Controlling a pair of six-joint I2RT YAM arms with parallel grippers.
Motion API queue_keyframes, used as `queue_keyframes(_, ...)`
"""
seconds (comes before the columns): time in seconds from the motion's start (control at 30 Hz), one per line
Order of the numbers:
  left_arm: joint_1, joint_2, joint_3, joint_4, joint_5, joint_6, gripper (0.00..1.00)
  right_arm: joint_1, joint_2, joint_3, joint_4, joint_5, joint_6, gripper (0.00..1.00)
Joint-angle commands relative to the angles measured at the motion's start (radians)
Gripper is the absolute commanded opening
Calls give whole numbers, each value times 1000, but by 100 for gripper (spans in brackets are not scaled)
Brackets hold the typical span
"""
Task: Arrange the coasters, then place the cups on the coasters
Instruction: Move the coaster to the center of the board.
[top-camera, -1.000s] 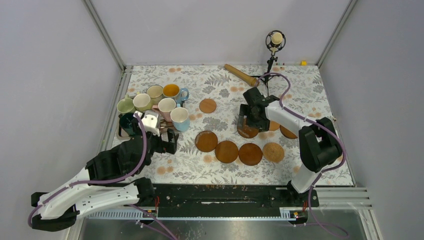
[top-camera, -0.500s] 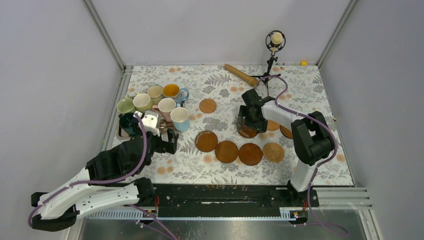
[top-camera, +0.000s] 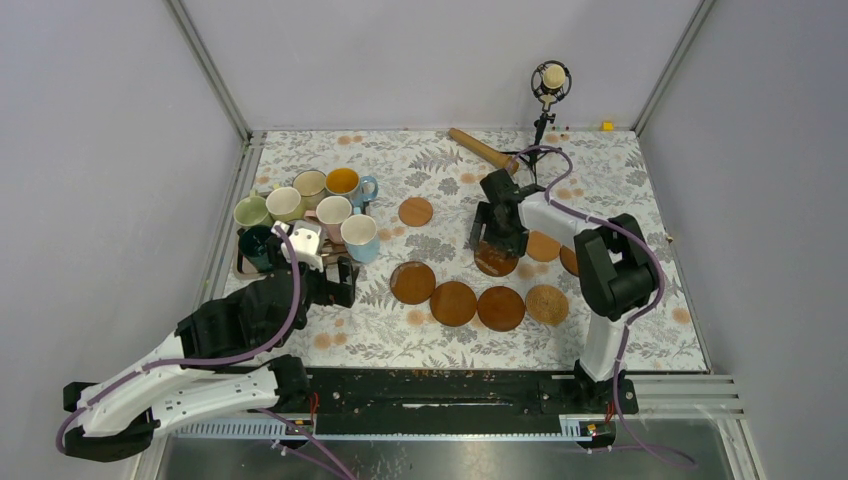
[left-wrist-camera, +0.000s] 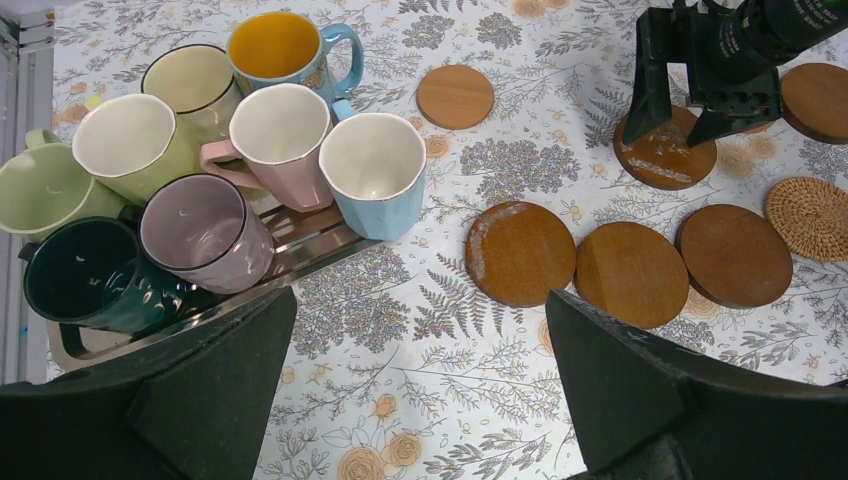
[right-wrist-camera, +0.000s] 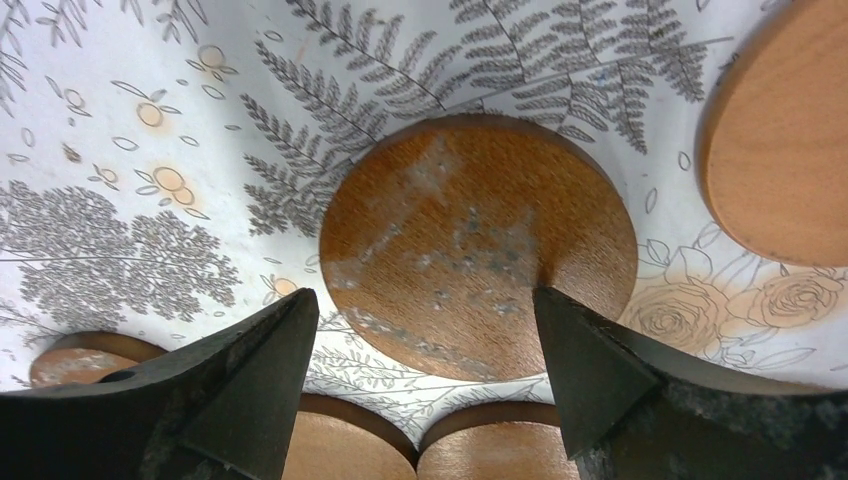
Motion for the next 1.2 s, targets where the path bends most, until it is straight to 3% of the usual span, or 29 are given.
queue_keyframes(0.0,2,5,-5,38,-31,7,99,-7,46,47,15,-32,32,87)
queue_keyframes(0.2,2,4,-6,38,-29,6,99,-24,-44,40,-50,37,45,87)
queue_keyframes(0.53,2,1,-4,37,-18,5,98,-56,-277,-281,103,37,287,80)
queue_keyframes(0.87,2,-10,-7,38,-12,3,98,-56,-236,-352,250,-46,355,77)
queue_keyframes(1.17,2,-5,-7,38,-18,4,98,-56,-167,-312,315,-68,402,72)
